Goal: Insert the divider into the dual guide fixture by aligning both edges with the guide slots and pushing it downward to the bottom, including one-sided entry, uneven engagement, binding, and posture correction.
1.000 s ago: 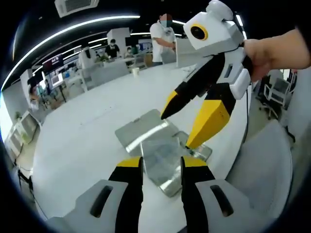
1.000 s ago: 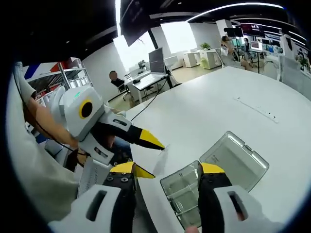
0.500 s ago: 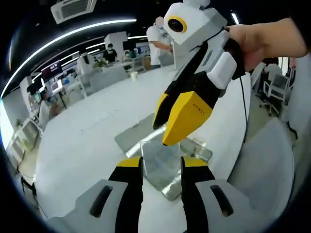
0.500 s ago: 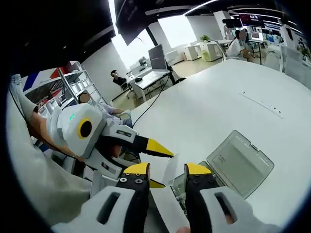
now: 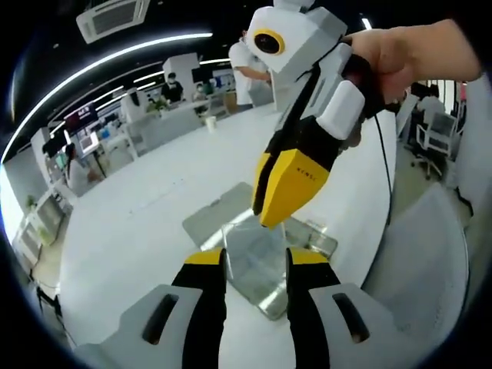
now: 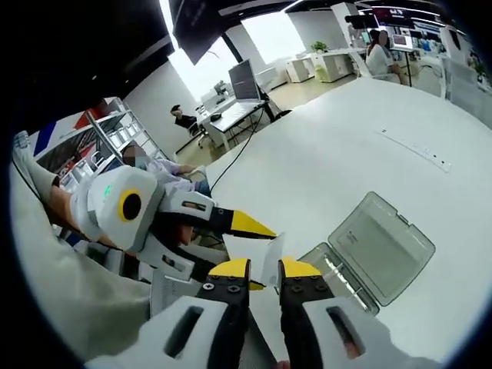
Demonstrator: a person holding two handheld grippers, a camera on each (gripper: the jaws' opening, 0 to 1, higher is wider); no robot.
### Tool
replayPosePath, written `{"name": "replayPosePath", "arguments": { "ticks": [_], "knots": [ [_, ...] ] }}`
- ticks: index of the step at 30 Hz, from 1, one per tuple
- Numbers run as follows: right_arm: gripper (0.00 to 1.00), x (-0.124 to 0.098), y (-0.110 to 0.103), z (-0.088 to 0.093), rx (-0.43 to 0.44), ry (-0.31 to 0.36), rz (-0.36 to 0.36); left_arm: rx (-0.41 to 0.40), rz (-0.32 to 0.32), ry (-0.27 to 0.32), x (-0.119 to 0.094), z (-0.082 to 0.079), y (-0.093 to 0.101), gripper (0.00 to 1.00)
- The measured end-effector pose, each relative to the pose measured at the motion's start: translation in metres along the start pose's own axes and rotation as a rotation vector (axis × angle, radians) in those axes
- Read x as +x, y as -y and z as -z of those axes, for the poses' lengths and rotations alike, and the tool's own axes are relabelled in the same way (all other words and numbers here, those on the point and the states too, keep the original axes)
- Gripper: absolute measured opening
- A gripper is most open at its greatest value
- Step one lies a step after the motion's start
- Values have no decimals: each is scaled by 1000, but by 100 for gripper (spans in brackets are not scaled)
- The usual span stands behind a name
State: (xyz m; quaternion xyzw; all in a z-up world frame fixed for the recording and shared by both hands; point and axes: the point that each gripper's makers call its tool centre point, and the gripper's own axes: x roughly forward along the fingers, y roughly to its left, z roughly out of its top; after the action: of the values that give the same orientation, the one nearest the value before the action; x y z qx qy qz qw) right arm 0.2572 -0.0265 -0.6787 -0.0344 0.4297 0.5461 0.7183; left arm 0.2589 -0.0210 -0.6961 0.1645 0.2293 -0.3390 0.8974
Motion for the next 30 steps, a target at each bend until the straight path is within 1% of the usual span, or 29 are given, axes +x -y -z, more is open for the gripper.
{"name": "replayPosePath", "arguments": {
  "ticks": [2, 8, 13, 15, 17, 19, 25, 28, 30],
  "knots": [
    [7, 1, -2, -2, 12, 2, -11, 11, -1, 0, 0, 0, 0, 28],
    [4, 5, -4, 0, 18, -39, -9, 41, -1, 2, 0, -2, 2, 28],
    [0, 7, -2, 0, 27, -56, -8, 52, -3, 4, 0, -3, 2, 28],
    [0, 8, -3, -1, 25, -54, -18, 55, -3, 8, 0, -4, 2, 28],
    [0, 9, 0, 0, 26, -69, -5, 54, -4, 9, -1, -4, 2, 28],
    [0, 9, -1, -2, 33, -65, -12, 55, -4, 12, -1, -4, 2, 28],
    [0, 11, 1, 0, 41, -85, -7, 72, -4, 13, -1, -4, 3, 28],
    [0, 12, -1, 2, 34, -95, -10, 80, -5, 15, 0, -5, 3, 28],
    [0, 12, -3, 2, 28, -102, -26, 91, -7, 23, 0, -7, 3, 28]
  ]
}}
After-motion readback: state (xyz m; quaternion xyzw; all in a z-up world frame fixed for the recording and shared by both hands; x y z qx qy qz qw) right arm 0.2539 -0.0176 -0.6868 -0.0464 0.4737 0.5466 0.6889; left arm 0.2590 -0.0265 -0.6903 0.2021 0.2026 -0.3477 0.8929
